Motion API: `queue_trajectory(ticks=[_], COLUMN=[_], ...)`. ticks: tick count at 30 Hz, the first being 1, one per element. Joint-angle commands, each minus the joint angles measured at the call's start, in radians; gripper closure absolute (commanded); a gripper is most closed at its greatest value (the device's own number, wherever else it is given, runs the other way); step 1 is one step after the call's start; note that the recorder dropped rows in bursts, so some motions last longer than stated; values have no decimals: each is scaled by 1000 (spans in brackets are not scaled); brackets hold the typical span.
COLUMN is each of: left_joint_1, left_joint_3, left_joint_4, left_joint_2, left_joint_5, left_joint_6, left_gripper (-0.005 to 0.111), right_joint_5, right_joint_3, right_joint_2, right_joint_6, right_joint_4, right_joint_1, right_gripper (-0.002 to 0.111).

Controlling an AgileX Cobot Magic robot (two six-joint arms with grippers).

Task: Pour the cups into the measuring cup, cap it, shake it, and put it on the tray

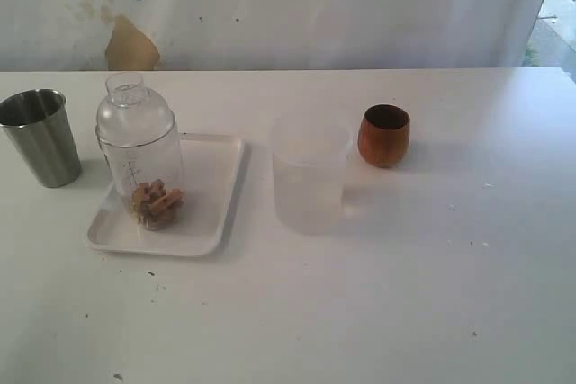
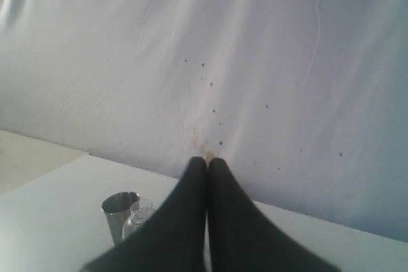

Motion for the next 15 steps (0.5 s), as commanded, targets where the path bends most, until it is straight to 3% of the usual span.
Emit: queue_trajectory(ticks=[1, 3, 7, 15], left_joint_1=[-3, -3, -3, -3], left_joint_3=[5, 5, 5, 5], left_joint_4=[-8, -8, -8, -8], left_joint_2=[-4, -4, -4, -4], left_joint_5=[-2, -2, -2, -2], left_joint_6=[-3, -3, -3, -3], left_gripper=[107, 107, 107, 107], right_joint_5=[-241, -332, -328, -343], right_joint_3=[145, 226, 317, 534], right_joint_2=[-133, -201, -279, -355], right_joint_6=[-230, -433, -484, -540], right_joint_4=[75, 244, 309, 426], right_joint_1=[-133, -265, -437, -634], right_gripper=[108, 108, 108, 108])
